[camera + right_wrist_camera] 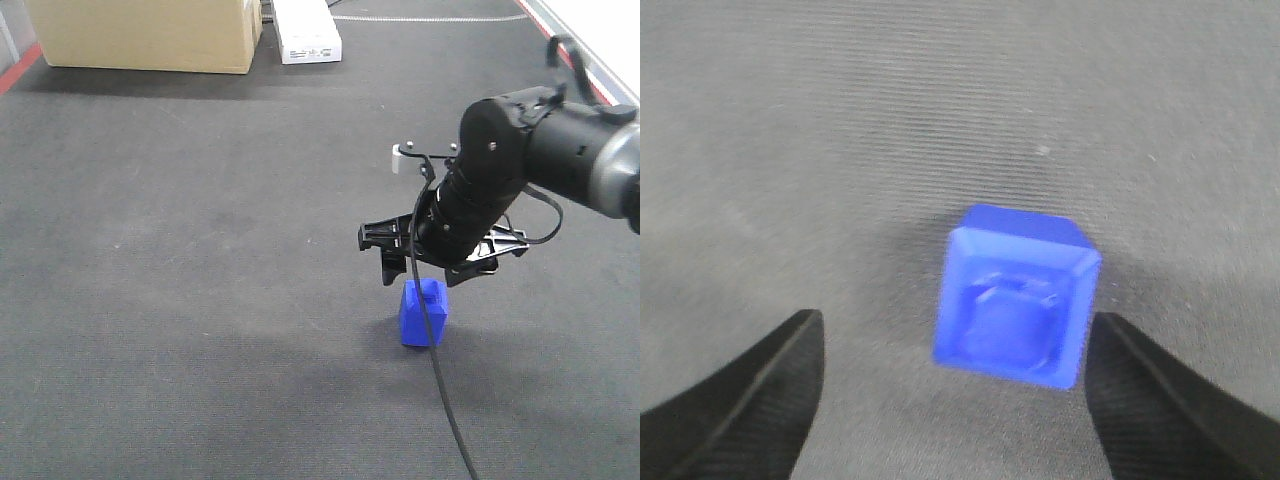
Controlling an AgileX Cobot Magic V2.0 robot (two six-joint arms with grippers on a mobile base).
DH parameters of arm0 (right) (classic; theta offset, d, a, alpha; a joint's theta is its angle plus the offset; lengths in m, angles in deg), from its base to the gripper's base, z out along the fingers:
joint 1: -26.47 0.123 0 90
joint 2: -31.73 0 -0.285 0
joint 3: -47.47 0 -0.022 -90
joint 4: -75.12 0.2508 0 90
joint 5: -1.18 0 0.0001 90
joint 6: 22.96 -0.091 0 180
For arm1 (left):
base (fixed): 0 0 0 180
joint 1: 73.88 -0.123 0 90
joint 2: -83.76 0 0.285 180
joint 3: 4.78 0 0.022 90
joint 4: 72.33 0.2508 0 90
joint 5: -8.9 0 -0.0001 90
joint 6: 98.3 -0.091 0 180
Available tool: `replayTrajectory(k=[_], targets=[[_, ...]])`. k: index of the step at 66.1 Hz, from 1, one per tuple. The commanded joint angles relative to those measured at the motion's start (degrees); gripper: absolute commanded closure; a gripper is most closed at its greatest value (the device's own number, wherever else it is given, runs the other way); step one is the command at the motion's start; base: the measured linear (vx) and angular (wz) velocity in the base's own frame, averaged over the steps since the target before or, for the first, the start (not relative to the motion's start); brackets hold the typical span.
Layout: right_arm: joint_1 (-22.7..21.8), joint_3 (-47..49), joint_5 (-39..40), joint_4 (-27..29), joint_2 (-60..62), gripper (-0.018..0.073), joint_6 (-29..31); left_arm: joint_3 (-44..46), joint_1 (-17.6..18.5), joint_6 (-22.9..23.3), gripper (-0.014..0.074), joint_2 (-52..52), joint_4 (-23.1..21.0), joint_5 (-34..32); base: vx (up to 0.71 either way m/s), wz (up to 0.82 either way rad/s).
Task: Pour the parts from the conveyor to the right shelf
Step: 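Lower the right gripper over the blue block and close on it, then lift the blue block off the conveyor with the right gripper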
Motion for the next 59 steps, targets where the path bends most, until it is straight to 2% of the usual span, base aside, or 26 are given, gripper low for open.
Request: replayTrajectory(k=[1,25,33,40,59], targets=[[-0.32,1.86,0.90,-1.78,1.79,0.0031,-3.27,1.04,-0.11,0.44,0.0603,-0.81,-0.35,-4.52,0.00,0.00],[-1.49,1.86,1.04,-0.33,-1.84,0.0031,-3.27,1.04,-0.11,0.44,0.0603,-0.81,-0.35,-4.52,0.00,0.00],[-1.49,1.86,0.91,-0.49,-3.15,0.0062,-3.03,1.04,-0.11,0.44,0.0603,-0.81,-0.35,-4.52,0.00,0.00],[-1.49,1.86,0.59,-0.55,-4.04,0.0149,-3.03,1.04,-0.11,0.44,0.0603,-0.81,-0.35,-4.52,0.00,0.00],[-2.17,1.33,-1.80,-1.04,-2.09,0.0575,1.02,1.04,-0.11,0.44,0.0603,-0.81,-0.35,-4.52,0.00,0.00]])
